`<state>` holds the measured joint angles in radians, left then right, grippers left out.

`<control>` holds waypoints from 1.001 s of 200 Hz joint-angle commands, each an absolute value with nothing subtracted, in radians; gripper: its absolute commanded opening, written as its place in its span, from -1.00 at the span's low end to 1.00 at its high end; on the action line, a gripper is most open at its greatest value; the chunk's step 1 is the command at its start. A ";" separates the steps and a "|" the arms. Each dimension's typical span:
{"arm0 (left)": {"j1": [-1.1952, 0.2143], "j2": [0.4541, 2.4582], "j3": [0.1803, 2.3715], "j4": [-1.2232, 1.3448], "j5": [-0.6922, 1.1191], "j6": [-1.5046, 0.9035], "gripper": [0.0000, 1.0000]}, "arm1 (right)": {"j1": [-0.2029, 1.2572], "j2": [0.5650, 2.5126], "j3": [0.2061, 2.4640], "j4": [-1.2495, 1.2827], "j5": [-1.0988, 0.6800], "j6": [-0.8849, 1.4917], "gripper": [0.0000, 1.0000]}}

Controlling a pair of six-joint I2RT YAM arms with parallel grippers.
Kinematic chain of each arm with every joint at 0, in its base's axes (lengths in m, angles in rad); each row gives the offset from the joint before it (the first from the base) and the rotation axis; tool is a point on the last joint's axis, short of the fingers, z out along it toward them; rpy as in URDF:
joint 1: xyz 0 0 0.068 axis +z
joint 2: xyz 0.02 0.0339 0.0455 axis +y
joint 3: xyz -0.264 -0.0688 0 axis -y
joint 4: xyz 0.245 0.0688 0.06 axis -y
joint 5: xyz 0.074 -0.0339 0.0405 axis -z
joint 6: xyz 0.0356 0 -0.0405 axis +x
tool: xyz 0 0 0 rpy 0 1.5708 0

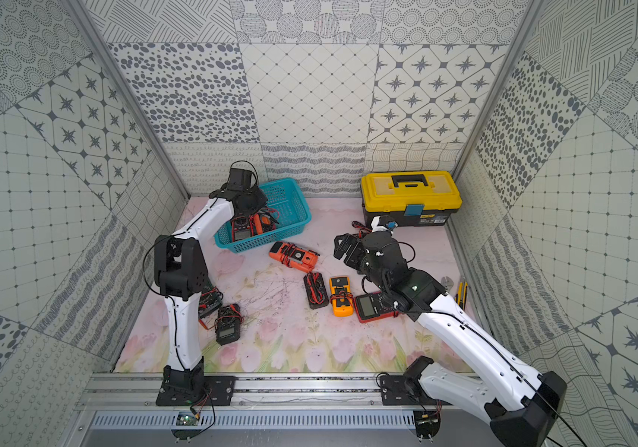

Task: Put the multimeter into the basket
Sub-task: Adjust the multimeter in the basket.

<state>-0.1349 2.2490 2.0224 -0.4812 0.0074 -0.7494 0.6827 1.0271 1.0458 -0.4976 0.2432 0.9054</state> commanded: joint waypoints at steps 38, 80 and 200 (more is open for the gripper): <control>-0.107 2.321 2.112 -0.789 -0.097 -0.642 -0.61 | 0.678 1.017 1.028 -0.476 0.267 0.922 0.97; -0.103 2.330 2.114 -0.847 -0.197 -0.626 -0.57 | 0.678 1.025 1.032 -0.476 0.264 0.926 0.97; -0.123 2.472 2.250 -0.894 -0.053 -0.606 -0.62 | 0.679 1.049 1.055 -0.470 0.252 0.905 0.97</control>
